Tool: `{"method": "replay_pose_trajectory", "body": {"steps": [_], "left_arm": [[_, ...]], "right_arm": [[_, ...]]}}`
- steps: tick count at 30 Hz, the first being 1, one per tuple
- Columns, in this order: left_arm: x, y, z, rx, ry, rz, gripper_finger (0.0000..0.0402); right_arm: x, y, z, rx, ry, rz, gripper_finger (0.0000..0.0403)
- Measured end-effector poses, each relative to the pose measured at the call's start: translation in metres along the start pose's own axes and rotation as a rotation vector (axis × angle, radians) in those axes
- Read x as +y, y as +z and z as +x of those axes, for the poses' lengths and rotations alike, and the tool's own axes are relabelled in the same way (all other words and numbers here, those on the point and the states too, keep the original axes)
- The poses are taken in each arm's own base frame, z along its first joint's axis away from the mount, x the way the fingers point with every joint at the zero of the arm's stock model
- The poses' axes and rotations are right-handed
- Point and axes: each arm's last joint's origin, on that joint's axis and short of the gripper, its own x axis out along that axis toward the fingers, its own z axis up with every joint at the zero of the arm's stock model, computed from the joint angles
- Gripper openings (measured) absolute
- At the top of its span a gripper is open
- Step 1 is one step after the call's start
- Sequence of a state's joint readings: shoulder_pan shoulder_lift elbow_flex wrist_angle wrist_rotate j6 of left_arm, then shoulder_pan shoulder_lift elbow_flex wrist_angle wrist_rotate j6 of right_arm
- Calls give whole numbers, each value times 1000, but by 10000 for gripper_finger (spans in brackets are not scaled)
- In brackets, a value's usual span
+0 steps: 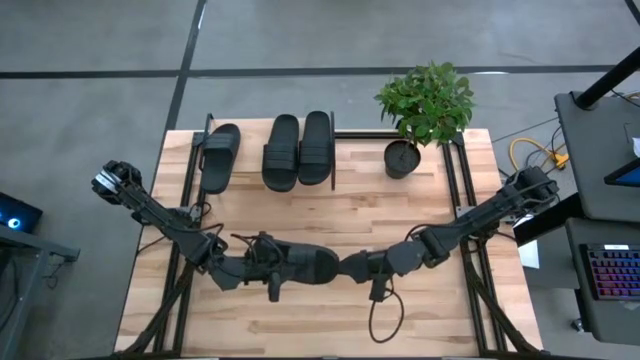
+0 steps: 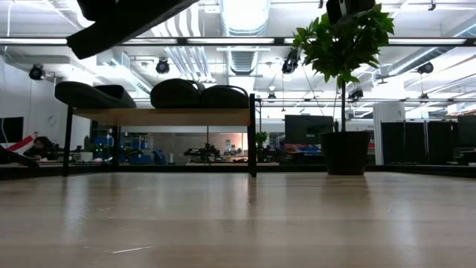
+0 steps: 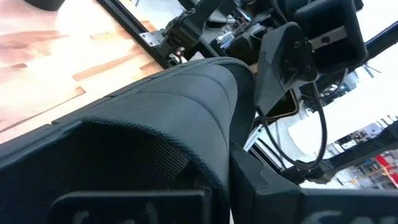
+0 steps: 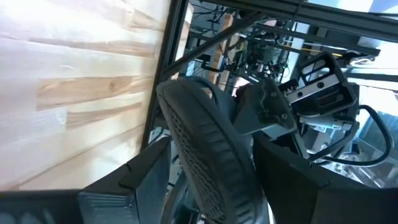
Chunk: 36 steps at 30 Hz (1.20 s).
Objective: Pick and place slides into the shelf
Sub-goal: Put the black slipper on the shelf
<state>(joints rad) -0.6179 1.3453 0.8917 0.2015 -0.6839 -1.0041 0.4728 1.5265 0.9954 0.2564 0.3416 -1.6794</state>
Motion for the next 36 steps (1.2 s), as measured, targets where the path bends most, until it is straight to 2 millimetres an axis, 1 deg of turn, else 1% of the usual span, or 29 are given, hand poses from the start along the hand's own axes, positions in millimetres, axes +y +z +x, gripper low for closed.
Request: {"method": "replay_pose_trajectory", "body": {"steps": [3,7,11,14,16,17,19,22,26,30,36], "left_arm": [[-1,1,1,11,-24,5,0],[-2,1,1,17,-36,25,0],[-2,2,2,36,-49,33,0],[-3,2,1,33,-58,60,0],[-4,4,1,20,-71,88,0],[-5,5,1,13,-81,100,0],[-7,6,1,1,-98,134,4],[-9,8,0,-19,-109,282,22],[-13,10,-3,-69,-132,579,60],[-17,12,-9,-92,-160,860,103],[-16,26,-27,-110,-175,1125,168]], "right_arm": [[-2,0,0,2,-18,10,207],[-2,-2,1,6,-18,13,176],[-1,-3,1,5,-11,66,126],[-3,-3,1,4,-10,128,76],[-4,-3,1,4,-9,137,43],[-4,-3,1,3,-9,139,31],[-5,-3,1,4,-17,152,29],[-6,-4,1,11,-24,254,29],[-8,-8,-3,28,-38,374,29],[-8,-11,-8,45,-53,438,28],[-10,-17,-20,70,-76,557,28]]}}
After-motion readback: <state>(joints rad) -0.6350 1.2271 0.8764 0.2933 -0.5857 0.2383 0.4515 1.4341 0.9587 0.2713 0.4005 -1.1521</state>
